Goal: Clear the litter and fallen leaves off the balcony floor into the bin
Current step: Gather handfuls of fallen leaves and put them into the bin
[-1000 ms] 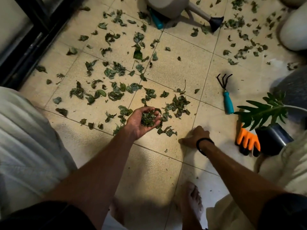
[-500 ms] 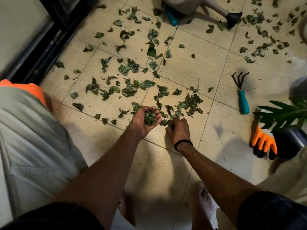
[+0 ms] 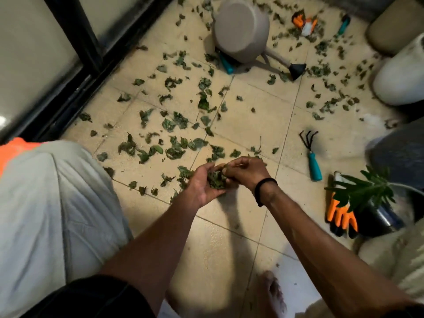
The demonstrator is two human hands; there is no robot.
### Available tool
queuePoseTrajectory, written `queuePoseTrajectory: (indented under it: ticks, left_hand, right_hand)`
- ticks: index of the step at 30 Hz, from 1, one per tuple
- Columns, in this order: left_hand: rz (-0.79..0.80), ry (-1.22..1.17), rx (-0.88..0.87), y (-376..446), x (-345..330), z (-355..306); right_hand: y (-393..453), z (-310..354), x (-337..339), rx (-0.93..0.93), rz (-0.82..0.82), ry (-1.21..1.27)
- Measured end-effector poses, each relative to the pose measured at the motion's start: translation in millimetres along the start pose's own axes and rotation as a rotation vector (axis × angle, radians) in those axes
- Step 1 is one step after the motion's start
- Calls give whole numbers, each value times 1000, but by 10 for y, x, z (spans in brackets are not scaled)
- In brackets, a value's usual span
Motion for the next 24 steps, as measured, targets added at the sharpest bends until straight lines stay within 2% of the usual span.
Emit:
queuePoseTrajectory:
  ticks: [3,6,9,12,14,17,21,24]
  left_hand:
    - [90,32,-40,-259,-204,-229]
    - [118,-19,-63,-533,-311,-507]
    - [157,-82,-83,-718,-317,-763]
    - [153,-58,-150,-732,-292,-971]
    - [149,-68,-174,-671,-315,-1078]
    - [156,-29,-166,-596,-291,-1072]
    - [63,-42,-109,-430,-50,-931]
    - [29,-117,-109,-362,-47,-903]
  right_hand:
    - [-197,503,-53,130,67,-336]
    - [-411,1057,-16,225,11,-436]
    - [-401,1508,99,227,-78,-246]
    - [-153,1617,207,260,-148,-91]
    - [94,1407,236,245,-173,-76]
    - [376,703,199,105,-97,-149]
    - [570,-289,29,-12,138,-680]
    - [593,-743,-150,10,183,-858]
Point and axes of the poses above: each hand's wrist, its own y-axis towards the middle knuckle, its own x-axis out of the back of the hand, z = x × y, the point moved 1 cm from there along y, towards the middle knuckle, and after that the axes turned 10 degrees about y, right-handed, at the moved point
